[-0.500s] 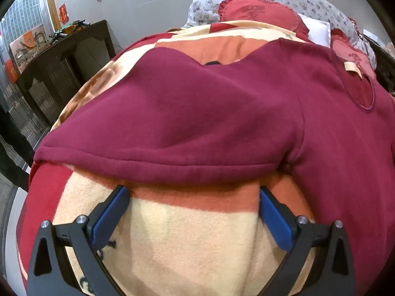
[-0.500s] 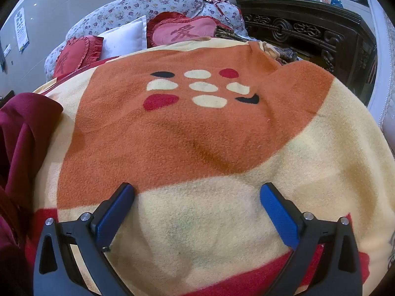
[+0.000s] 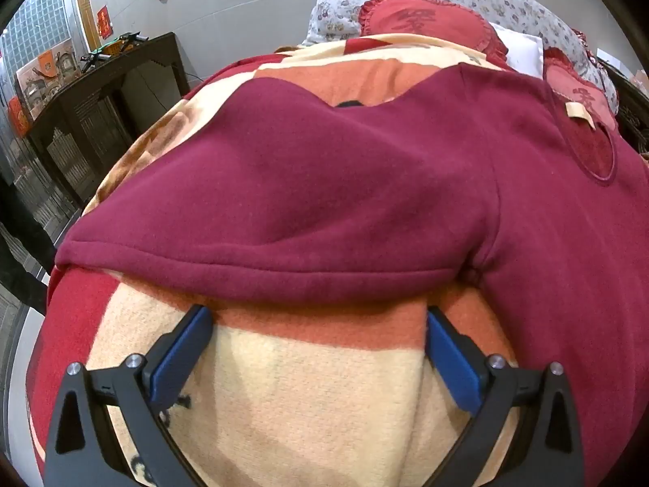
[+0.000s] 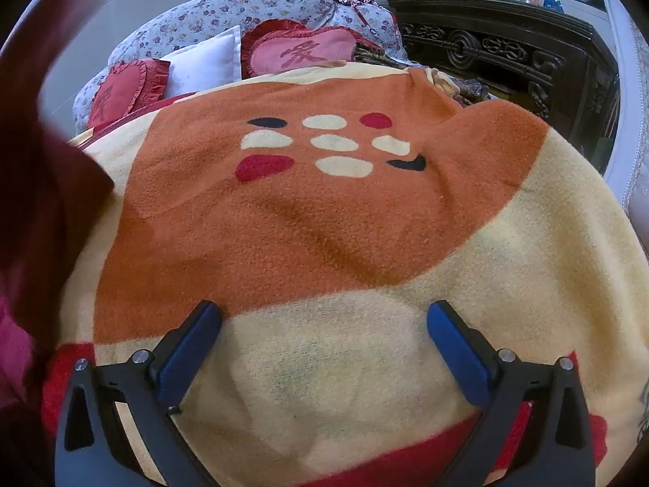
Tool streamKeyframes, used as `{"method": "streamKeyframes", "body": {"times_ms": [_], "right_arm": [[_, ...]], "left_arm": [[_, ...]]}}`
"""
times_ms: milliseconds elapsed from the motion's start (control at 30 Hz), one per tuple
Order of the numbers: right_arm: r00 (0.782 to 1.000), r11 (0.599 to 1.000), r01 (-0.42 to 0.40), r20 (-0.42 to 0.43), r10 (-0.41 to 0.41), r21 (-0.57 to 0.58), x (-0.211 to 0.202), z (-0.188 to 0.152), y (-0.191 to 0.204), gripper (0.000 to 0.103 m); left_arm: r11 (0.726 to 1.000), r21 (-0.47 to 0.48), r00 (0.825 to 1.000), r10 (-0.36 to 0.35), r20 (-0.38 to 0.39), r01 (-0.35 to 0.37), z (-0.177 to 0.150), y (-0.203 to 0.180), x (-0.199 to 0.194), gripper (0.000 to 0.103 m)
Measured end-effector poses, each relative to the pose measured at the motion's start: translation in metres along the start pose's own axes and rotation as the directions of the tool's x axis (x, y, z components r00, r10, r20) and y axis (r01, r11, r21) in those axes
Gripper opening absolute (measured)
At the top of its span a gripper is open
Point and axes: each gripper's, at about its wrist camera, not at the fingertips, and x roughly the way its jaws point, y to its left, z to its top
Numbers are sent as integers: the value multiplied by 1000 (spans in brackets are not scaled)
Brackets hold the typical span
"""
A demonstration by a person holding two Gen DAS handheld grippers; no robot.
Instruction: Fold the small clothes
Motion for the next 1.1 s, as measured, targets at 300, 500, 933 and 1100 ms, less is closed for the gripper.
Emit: {"method": "streamKeyframes", "body": {"times_ms": [300, 500, 933, 1100], "right_arm": [[1000, 1000, -4, -2, 4, 3, 2, 1, -1, 103], [1000, 1000, -3, 0, 3, 3, 1, 1, 1, 103], [994, 998, 28, -101, -33, -56, -46, 5, 6, 103], [998, 983, -24, -54, 15, -180, -133, 15, 33, 103]], "left_arm": [[1000, -2, 1000, -3, -1, 3, 0, 1, 0, 103], [1000, -2, 1000, -1, -1, 1, 0, 1, 0, 103], [1000, -3, 1000, -4, 0, 4, -1, 2, 1, 103], [1000, 2, 1000, 0, -7, 0, 0, 3, -2, 103]]}}
